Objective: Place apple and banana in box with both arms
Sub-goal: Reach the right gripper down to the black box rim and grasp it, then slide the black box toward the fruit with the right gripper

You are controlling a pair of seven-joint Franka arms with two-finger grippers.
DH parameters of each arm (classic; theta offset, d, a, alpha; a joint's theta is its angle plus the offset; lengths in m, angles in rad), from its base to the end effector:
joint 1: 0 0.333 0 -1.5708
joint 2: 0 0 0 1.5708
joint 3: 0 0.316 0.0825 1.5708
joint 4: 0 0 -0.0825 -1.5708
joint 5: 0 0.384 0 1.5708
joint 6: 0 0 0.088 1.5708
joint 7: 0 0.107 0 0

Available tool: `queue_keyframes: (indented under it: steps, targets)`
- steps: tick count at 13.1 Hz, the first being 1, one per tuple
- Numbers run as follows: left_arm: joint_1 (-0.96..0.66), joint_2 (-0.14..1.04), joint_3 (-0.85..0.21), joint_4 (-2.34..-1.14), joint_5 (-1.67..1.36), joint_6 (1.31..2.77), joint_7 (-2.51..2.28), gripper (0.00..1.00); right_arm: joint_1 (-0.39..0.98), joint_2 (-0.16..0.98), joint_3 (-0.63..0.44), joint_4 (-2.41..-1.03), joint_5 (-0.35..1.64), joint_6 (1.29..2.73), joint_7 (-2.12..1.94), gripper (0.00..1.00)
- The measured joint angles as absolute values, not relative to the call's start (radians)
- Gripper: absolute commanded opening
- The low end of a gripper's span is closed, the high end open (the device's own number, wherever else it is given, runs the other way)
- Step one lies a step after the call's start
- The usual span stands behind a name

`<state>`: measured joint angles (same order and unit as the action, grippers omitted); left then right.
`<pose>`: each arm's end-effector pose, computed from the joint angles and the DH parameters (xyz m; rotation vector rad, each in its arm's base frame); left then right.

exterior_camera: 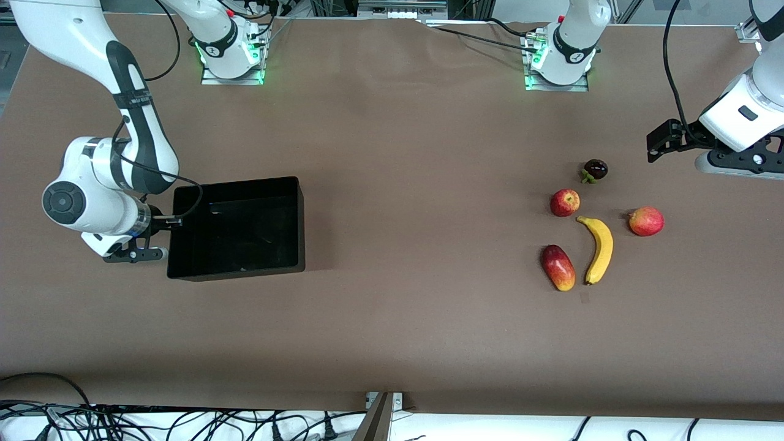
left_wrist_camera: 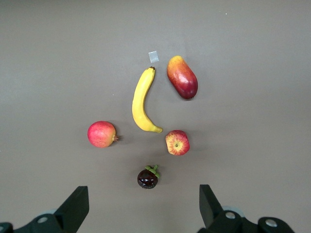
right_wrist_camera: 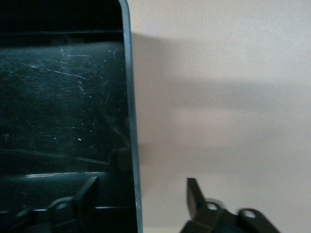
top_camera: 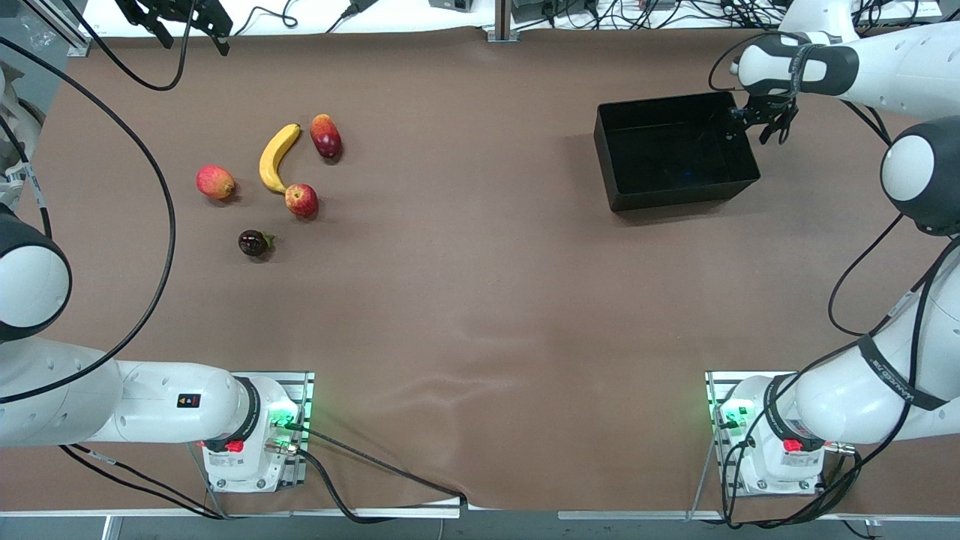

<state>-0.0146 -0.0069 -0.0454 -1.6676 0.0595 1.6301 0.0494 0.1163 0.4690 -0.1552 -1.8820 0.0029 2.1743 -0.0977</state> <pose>0.5542 -0.0273 0.5878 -3.0764 0.1753 0.0467 0.6153 -0.0196 0.2485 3.0710 0.1036 -0.2703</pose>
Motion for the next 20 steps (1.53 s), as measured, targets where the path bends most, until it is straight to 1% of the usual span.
queue_keyframes:
  steps: [2,3,8,10,12,14,17,20]
  targets:
    - [-0.015,-0.007,-0.045,-1.668,0.059,1.630,0.049,1.00,0.116,0.477,-0.155,-1.883,0.005,2.176,-0.098,0.03]
    - [-0.015,-0.007,-0.045,-1.668,0.059,1.630,0.049,1.00,0.116,0.479,-0.155,-1.884,0.005,2.178,-0.098,0.00]
    - [-0.015,-0.007,-0.045,-1.668,0.059,1.630,0.049,1.00,0.117,0.473,-0.150,-1.867,0.011,2.175,-0.100,0.00]
    - [-0.015,-0.007,-0.045,-1.668,0.059,1.630,0.049,1.00,0.120,0.463,-0.136,-1.785,0.014,2.095,-0.100,0.00]
    - [-0.015,-0.007,-0.045,-1.668,0.059,1.630,0.049,1.00,0.135,0.456,-0.104,-1.665,0.036,1.984,-0.099,0.00]
    - [-0.015,-0.007,-0.045,-1.668,0.059,1.630,0.049,1.00,0.165,0.452,-0.054,-1.581,0.051,1.925,-0.092,0.00]
    - [-0.015,-0.007,-0.046,-1.668,0.059,1.630,0.049,1.00,0.268,0.456,0.012,-1.544,0.057,1.896,0.055,0.00]
    - [-0.015,-0.007,-0.046,-1.668,0.059,1.630,0.049,1.00,0.417,0.488,0.045,-1.509,0.058,1.899,0.275,0.00]
